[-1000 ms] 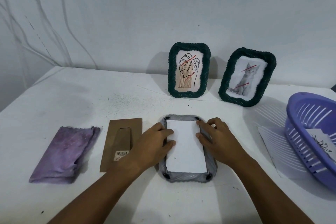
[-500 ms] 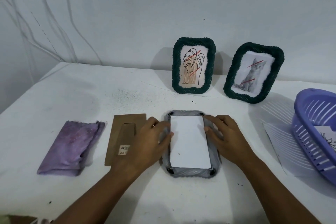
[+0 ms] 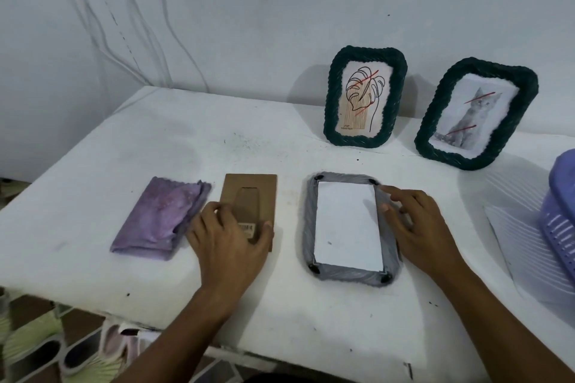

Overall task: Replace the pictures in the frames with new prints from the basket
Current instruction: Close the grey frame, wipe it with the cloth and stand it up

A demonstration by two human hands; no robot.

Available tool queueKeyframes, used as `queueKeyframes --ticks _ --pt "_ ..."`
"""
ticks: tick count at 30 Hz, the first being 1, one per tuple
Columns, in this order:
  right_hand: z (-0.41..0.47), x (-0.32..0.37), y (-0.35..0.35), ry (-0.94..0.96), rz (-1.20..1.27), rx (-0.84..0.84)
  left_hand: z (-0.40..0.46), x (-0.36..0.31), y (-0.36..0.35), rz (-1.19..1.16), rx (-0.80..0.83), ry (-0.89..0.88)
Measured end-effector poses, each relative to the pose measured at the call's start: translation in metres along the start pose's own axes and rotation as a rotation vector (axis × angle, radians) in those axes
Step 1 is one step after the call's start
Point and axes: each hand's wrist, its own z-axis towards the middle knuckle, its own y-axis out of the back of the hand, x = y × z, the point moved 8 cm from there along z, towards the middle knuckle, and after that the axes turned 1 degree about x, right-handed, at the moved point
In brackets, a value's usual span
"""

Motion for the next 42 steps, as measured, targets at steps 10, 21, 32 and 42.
queueKeyframes --ticks 10,21,32,42 --pt "-0.001 0.0 0.0 -0.017 0.005 -0.006 -0.001 0.005 0.001 -0.131 -0.01 0.089" --pt "-0.003 0.0 0.0 -0.023 0.024 -0.004 -0.009 -0.031 0.033 -0.325 -0.075 0.04" --pt "-0.001 -0.003 0.003 -0.036 0.07 0.011 -0.051 -0.123 -0.001 -0.366 0.15 -0.042" --pt "0.0 -0.006 0.0 -0.041 0.044 0.058 -0.053 -0.145 -0.017 -0.301 0.197 0.002"
